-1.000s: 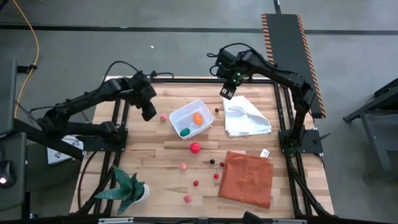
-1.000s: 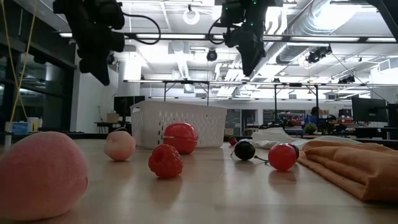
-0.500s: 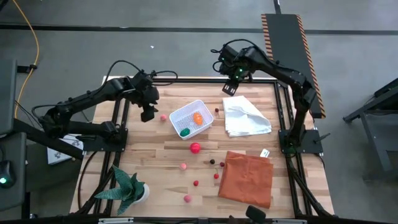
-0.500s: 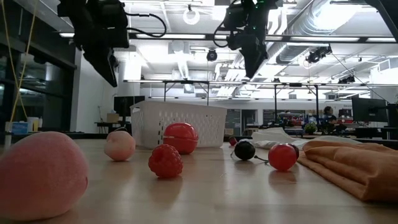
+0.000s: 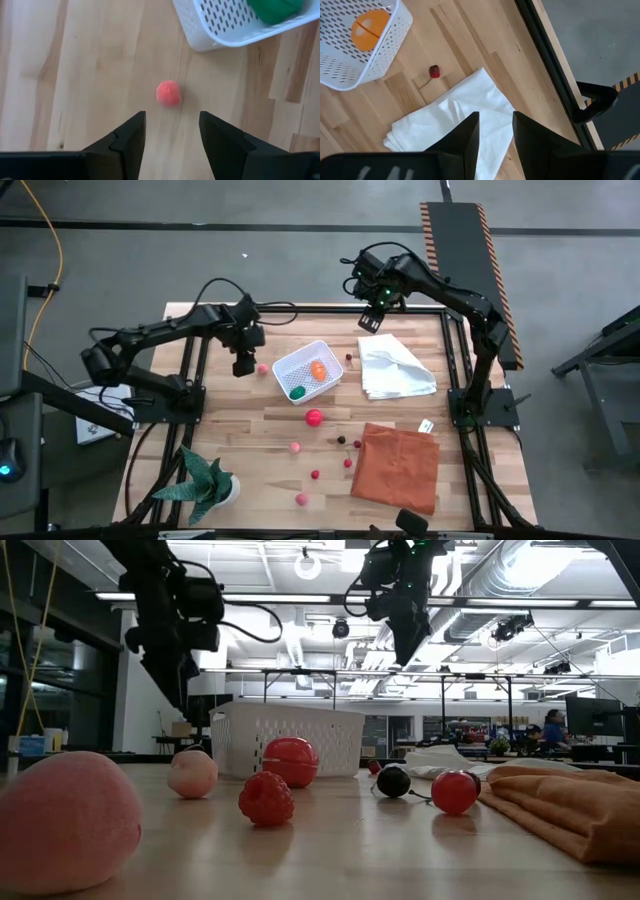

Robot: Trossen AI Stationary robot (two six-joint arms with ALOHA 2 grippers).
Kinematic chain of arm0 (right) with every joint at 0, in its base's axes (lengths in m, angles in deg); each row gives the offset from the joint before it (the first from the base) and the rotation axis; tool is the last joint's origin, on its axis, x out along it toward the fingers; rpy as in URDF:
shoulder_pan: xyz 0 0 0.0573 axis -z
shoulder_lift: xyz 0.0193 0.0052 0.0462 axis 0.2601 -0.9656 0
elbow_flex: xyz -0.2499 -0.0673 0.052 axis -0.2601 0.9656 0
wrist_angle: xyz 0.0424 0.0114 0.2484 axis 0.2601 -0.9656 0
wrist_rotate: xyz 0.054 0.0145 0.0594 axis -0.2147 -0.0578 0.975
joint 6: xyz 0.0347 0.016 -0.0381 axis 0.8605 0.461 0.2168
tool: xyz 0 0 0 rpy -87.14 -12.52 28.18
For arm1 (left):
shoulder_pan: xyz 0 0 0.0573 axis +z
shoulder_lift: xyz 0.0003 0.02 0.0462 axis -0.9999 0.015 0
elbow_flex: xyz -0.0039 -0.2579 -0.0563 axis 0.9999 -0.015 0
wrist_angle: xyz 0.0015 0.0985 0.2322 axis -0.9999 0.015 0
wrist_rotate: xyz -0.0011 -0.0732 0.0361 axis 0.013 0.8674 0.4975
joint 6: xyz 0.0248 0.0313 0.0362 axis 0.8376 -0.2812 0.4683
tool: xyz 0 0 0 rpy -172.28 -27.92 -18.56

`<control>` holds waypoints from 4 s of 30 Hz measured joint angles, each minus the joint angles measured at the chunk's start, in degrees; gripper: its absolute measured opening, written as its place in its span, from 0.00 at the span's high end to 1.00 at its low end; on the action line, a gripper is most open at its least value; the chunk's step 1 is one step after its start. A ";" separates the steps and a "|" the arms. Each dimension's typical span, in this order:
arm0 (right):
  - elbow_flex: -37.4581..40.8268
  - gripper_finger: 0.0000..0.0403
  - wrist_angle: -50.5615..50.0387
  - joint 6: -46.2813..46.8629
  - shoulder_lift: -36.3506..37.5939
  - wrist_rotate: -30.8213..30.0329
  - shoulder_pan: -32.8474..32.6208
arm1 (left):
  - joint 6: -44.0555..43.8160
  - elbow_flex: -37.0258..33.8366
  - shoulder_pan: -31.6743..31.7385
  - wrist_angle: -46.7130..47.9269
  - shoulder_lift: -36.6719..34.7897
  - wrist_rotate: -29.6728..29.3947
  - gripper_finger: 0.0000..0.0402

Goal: Pick and placing Produce into tupperware
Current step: Put the top apricot in the basket

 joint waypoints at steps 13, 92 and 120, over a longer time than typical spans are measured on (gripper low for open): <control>0.00 0.73 0.00 -0.66 0.00 0.00 0.00 | -0.70 0.00 -0.01 -2.75 3.50 0.02 0.57; 0.00 0.73 1.79 -1.04 0.00 2.38 0.00 | -9.06 -9.16 -0.01 -18.40 8.31 2.80 0.57; 0.00 0.73 2.63 -0.85 0.00 2.40 0.00 | -7.79 -9.14 -0.02 -17.37 11.68 1.86 0.57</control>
